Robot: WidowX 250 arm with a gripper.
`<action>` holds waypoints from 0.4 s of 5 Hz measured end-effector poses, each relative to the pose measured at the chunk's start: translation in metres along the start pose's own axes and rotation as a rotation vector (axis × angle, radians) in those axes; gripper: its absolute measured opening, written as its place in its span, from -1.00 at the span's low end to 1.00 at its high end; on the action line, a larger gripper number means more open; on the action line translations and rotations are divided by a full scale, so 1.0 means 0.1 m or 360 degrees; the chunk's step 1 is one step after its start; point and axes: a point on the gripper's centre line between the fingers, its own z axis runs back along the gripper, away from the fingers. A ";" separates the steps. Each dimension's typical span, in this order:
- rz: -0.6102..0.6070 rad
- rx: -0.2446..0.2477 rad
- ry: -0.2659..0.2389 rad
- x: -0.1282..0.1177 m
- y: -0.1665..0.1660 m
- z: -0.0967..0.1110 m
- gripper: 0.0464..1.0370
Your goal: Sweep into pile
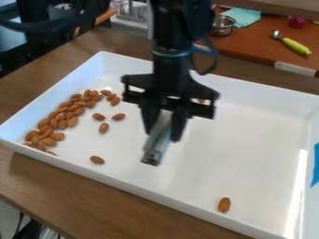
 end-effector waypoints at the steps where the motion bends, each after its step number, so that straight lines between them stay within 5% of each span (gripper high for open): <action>1: -0.0017 -0.0026 -0.0007 -0.06 -0.32 0.00 -0.32; 2: -0.0020 -0.0004 -0.0047 -0.07 -0.71 -0.03 -0.32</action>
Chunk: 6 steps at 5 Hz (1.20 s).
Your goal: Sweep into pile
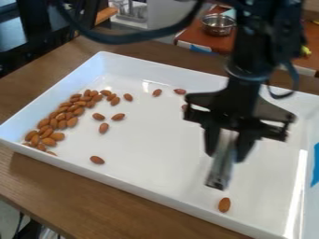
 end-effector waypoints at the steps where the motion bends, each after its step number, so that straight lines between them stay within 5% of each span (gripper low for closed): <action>1: 0.0027 0.0085 -0.0002 0.01 -0.22 -0.22 -0.32; 3: 0.0013 0.0154 -0.0079 0.01 -0.35 -0.43 -0.32; 6: -0.0038 0.0141 -0.0002 -0.05 0.52 -0.38 -0.32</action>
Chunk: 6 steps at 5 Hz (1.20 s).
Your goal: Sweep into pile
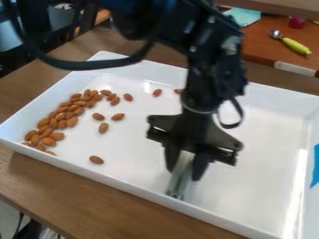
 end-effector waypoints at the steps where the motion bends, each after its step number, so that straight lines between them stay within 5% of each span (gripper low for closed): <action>1: 0.0029 0.0029 0.0009 0.02 0.44 -0.11 -0.32; 3: -0.0069 0.0081 -0.0290 0.17 0.69 -0.21 -0.32; 4: -0.0068 0.0114 -0.0336 0.23 0.88 -0.24 -0.32; 5: -0.0068 0.0154 -0.0289 0.24 1.19 -0.27 -0.32; 6: -0.0113 0.0229 -0.0113 0.17 1.51 -0.29 -0.32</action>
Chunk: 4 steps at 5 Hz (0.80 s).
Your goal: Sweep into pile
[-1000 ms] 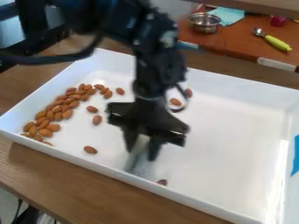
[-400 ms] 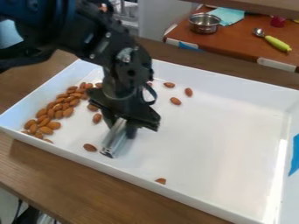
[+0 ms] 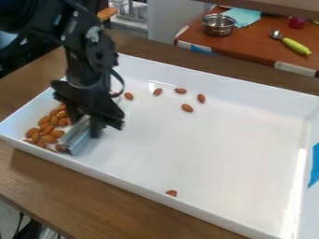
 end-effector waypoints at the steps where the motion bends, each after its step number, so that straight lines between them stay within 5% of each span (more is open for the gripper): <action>1: -0.0022 0.0042 0.0145 -0.05 0.17 -0.03 -0.32; 3: 0.0144 -0.0310 0.0260 -0.22 -0.04 0.29 -0.32; 4: 0.0246 -0.0413 0.0181 0.06 -0.33 0.62 -0.32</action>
